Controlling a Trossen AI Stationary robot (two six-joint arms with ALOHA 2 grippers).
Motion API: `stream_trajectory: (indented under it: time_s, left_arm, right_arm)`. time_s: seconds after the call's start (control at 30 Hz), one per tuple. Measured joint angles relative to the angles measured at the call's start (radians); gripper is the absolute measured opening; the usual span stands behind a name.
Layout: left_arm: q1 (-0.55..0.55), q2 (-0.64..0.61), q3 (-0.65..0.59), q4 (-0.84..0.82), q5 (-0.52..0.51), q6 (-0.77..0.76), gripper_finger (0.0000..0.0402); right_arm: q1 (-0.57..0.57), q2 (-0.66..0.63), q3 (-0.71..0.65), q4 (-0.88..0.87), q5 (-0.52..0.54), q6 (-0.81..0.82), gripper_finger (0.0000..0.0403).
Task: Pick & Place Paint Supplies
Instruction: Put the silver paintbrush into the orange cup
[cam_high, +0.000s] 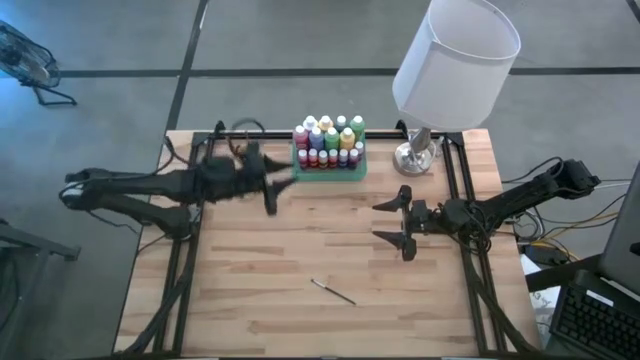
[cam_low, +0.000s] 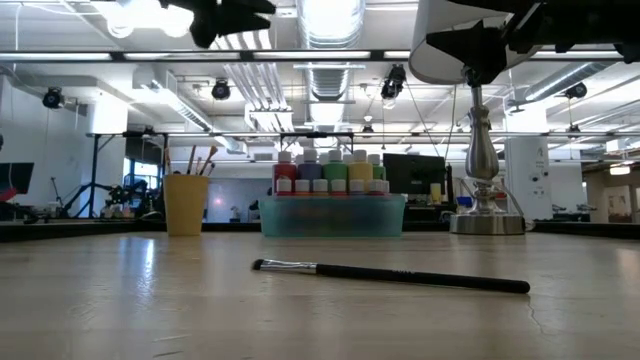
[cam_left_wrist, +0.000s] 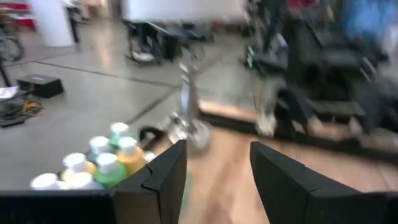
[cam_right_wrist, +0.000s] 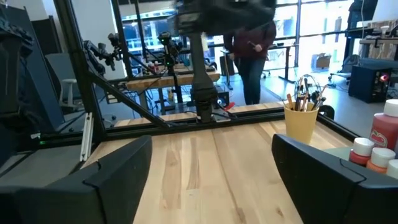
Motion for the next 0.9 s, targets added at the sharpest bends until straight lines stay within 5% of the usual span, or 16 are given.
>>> stream_trajectory:
  time_s: [0.13,0.4,0.9]
  left_arm:
    - [-0.163,0.047,0.062,-0.13,-0.087,0.053,0.0181]
    - [-0.352,0.16,0.097,-0.23,-0.053,0.059,0.0182]
    - [-0.4,0.525,0.152,-0.241,0.063,0.091,0.0182]
  right_arm:
    - [0.0,0.0,0.0,0.0,0.0,0.0,0.0317]
    - [0.0,0.0,0.0,0.0,-0.002,0.0,0.0294]
    - [0.0,-0.001,0.0,-0.006,-0.002,-0.004,0.0266]
